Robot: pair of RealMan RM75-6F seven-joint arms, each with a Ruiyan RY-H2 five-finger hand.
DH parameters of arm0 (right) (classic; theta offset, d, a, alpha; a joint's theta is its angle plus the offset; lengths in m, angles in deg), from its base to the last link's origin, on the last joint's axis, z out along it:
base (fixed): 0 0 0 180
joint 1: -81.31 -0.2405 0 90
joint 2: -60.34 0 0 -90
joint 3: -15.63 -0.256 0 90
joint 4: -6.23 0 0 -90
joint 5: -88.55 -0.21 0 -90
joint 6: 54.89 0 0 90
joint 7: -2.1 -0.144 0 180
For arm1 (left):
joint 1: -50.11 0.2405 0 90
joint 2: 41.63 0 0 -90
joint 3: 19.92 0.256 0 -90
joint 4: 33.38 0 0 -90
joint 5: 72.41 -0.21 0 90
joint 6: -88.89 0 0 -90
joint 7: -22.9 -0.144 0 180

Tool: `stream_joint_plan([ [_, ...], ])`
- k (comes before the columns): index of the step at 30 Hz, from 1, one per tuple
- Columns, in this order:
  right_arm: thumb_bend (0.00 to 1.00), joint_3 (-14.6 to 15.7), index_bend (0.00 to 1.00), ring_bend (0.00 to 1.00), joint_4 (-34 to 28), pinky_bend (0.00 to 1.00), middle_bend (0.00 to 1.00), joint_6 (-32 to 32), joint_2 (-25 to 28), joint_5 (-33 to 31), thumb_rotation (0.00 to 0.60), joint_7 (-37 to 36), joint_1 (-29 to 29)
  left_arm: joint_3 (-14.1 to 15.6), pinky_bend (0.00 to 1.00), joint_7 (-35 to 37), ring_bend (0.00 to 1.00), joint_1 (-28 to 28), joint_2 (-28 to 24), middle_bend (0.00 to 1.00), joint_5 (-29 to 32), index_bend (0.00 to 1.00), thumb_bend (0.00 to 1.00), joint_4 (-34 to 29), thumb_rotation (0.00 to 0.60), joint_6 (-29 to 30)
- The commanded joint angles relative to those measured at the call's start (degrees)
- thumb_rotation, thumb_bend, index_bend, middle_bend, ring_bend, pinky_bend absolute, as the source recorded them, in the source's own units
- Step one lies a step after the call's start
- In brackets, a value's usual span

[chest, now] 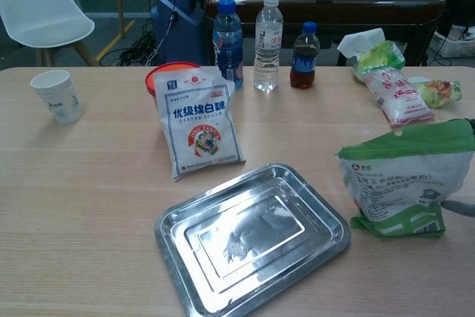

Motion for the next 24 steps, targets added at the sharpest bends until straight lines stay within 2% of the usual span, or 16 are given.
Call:
stream_joint_plan([
  [1,0.18,-0.34,0.37,0.18,-6.24,0.26,0.3,-1.69,4.49,-0.71,0.6,2.4,2.2,-0.08,0.0,0.49,0.09,-0.18,0.17,0.0,0.16,0.07,0.31,0.5,0.6,-0.31],
  [3,0.18,-0.42,0.36,0.18,-10.35,0.26,0.3,-2.25,7.25,-0.89,0.6,4.47,2.86,-0.13,0.0,0.76,0.09,-0.27,0.2,0.0,0.18,0.07,0.31,0.81,0.6,-0.39],
  [7,0.18,-0.73,0.36,0.18,-23.44,0.26,0.3,-2.86,14.94,-1.39,0.6,10.25,3.87,-0.27,0.0,1.37,0.09,-0.44,0.35,0.0,0.04,0.07,0.31,1.23,0.6,-0.36],
  [11,0.18,-1.05,0.35,0.18,-40.92,0.26,0.28,-2.19,24.67,-2.28,0.6,19.66,4.72,-0.32,0.0,1.79,0.09,-0.58,0.46,0.0,-0.07,0.07,0.31,1.62,0.6,-0.41],
  [14,0.18,-1.46,0.32,0.17,-51.55,0.26,0.26,-1.49,30.35,-3.53,0.6,24.99,5.52,-0.5,0.0,2.25,0.09,-0.66,0.35,0.0,0.16,0.07,0.31,1.93,0.6,-0.41],
  [19,0.18,-2.01,0.31,0.16,-62.25,0.26,0.26,0.39,36.62,-6.09,0.6,31.18,6.84,-0.68,0.0,2.8,0.09,-0.71,-0.04,0.0,-0.26,0.07,0.31,2.09,0.6,0.13],
  [24,0.18,-2.24,0.25,0.12,-67.84,0.25,0.21,1.39,40.4,-7.59,0.6,32.99,8.07,-0.75,0.0,3.13,0.09,-0.66,-0.42,0.0,-0.35,0.07,0.31,2.08,0.6,0.46],
])
